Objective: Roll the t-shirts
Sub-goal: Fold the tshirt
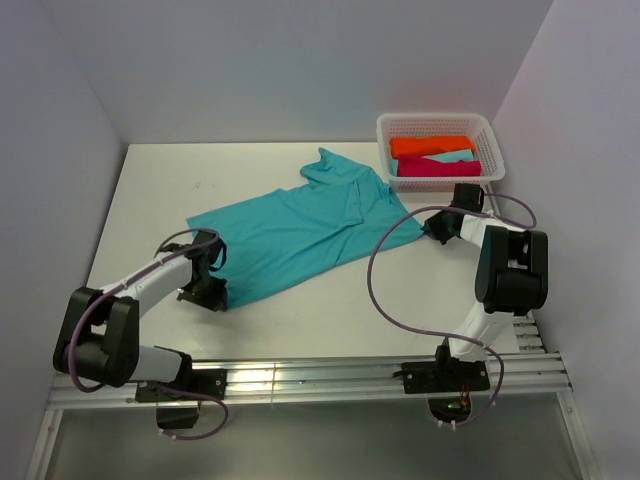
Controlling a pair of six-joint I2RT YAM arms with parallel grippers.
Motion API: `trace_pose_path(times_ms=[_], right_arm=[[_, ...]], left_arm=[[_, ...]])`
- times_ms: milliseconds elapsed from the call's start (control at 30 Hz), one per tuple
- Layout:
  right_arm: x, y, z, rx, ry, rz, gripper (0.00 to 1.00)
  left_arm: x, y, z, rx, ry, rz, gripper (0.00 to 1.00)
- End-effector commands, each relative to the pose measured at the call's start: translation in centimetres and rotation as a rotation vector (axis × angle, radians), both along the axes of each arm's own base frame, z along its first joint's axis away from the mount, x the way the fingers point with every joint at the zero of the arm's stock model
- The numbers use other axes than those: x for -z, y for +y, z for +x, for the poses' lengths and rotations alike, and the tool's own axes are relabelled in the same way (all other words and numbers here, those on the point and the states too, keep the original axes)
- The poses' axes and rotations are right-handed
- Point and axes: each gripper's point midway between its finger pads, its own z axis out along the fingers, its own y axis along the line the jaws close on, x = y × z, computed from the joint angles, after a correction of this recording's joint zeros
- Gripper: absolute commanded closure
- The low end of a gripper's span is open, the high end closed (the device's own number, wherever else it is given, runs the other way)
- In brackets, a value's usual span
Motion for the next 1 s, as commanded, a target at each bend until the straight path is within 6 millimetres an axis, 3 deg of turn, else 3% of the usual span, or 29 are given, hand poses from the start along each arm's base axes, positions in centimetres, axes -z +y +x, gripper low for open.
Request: trace_pose_path(times_ms=[0,233,400,533,667,733,767,833,867,933,967], right_arm=[[-1.9,0.1,0.1,0.011,-0.058,-0.003,1.00],[-2.7,2.2,-2.3,-0.025,-0.007,-0.015,1.00],[-1.9,4.1,-6.5,-0.075,0.170,-0.043,1.00],[-2.1,4.4,-9.9,-0.105,0.234,-0.052,1.00],[-2.1,4.3,-12.7,-0.123,0.280,-0.078,1.00],[-2.6,4.4,-12.7,-0.128,0.268,-0.083,1.00],[-2.9,4.5,-12.6,-0.124,0.273,-0.082,1.00],[-4.8,4.8,-10.4,-0.125,0.235,-0.077,1.00],[-7.4,5.3,-8.3,-0.134,0.181,-0.073,1.00],[-9.9,7.0,-5.9,-0.180,0.126,-0.060,1.00],[-13.2,7.8,-3.8,-0.199,0.035,-0.057,1.00]], left_arm=[[0.5,4.5,2.8,-0.020,-0.064,0.175,1.00],[-0.5,7.6,4.1,0.010,-0.065,0.215,1.00],[-1.5,9.0,3.8,0.053,-0.074,0.207,1.00],[-2.1,11.2,3.7,0.038,-0.072,0.197,1.00],[-2.6,11.7,4.2,0.083,-0.076,0.184,0.99],[-2.6,11.5,4.5,0.113,-0.065,0.165,1.00],[-3.4,11.4,5.7,0.119,-0.090,0.158,1.00],[-4.1,11.3,6.7,0.138,-0.079,0.128,1.00],[-6.1,11.6,9.0,0.138,-0.136,0.136,1.00],[-8.0,12.1,10.0,0.138,-0.128,0.143,1.00],[-10.8,12.9,12.1,0.129,-0.200,0.174,1.00]])
